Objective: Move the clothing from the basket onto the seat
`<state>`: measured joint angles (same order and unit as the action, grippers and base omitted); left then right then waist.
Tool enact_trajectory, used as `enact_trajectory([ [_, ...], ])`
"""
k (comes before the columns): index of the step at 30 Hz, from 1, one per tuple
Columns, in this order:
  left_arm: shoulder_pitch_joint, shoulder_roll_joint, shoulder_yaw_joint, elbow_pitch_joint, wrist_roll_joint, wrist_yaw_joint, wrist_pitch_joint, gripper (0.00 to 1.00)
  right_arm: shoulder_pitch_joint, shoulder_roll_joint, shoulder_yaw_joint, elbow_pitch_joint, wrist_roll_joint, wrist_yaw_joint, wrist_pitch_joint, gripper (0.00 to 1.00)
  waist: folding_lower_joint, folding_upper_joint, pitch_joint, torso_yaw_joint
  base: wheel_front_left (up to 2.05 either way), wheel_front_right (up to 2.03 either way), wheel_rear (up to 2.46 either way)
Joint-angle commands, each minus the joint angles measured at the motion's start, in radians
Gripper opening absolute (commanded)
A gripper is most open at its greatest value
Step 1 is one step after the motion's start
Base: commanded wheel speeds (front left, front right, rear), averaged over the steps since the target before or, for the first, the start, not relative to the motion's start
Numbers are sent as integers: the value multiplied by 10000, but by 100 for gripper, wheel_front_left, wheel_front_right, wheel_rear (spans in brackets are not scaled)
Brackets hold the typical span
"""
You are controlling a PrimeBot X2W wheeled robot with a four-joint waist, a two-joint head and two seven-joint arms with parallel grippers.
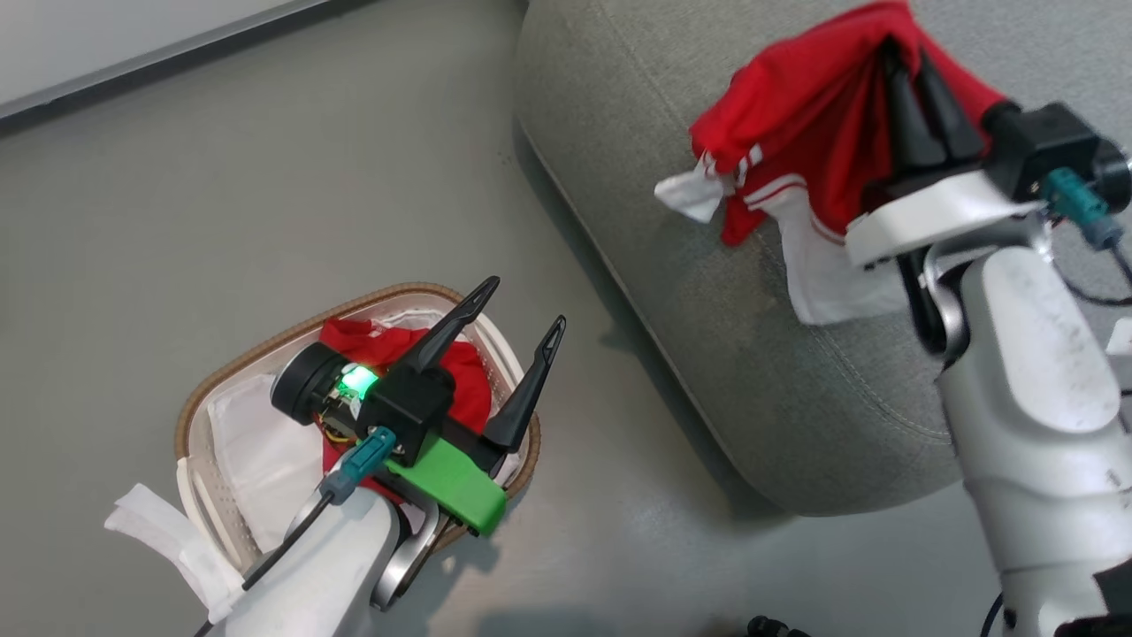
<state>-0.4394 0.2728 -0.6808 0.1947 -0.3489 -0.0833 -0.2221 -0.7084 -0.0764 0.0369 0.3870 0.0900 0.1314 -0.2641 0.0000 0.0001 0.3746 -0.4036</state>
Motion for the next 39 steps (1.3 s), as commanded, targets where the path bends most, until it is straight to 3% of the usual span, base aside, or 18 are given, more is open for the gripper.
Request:
enact_trajectory([
  [1, -208, 102, -31, -69, 158, 8, 20, 100, -542, -295, -131, 116, -86, -14, -5, 0, 0, -1, 545, 615, 0, 0, 0],
  [9, -549, -42, -386, -289, 343, -20, 149, 100, -3469, -2318, -759, 1593, -573, -14, -5, 0, 0, -1, 1296, 1765, 0, 0, 0],
  [13, -615, -173, -565, -387, 422, 17, 165, 100, -4250, -3365, -842, 2324, -1343, -14, -5, 0, 0, -1, 1584, 2383, 0, 0, 0],
  [17, -721, -158, -612, -522, 474, 63, 218, 100, -4673, -3944, -1252, 3079, -1562, -14, -5, 0, 0, -1, 2009, 2756, 0, 0, 0],
  [23, -950, -30, -559, -744, 585, 154, 277, 100, -4286, -3596, -2553, 4585, -1751, -14, -5, 0, 0, -1, 2628, 2923, 0, 0, 0],
  [28, -1007, -204, -596, -647, 465, 204, 196, 100, -3840, -3274, -3019, 5874, -2268, -14, 2, 0, 0, -1, 2799, 2906, 0, 0, 0],
  [33, -1055, -225, -567, -484, 421, 245, 97, 100, -3707, -2926, -3245, 6150, -2431, -14, 0, 0, 0, -1, 2878, 2721, 0, 0, 0],
  [34, -1066, -229, -566, -443, 402, 239, 84, 100, -3687, -2855, -3277, 6105, -2395, -14, -1, 25, 0, -1, 2864, 2676, 0, 0, 0],
  [35, -1080, -235, -558, -408, 386, 239, 72, 100, -3682, -2778, -3278, 6030, -2354, -14, -1, 67, 0, -1, 2847, 2646, 0, 0, 0],
  [36, -1098, -244, -550, -384, 353, 238, 57, 100, -3654, -2690, -3250, 5924, -2303, -14, -1, 100, 0, -1, 2815, 2605, 0, 0, 0],
  [39, -1097, -263, -504, -292, 263, 230, -3, 100, -3456, -2554, -3215, 5595, -2190, -14, -2, 100, 0, -1, 2675, 2533, 0, 0, 0],
])
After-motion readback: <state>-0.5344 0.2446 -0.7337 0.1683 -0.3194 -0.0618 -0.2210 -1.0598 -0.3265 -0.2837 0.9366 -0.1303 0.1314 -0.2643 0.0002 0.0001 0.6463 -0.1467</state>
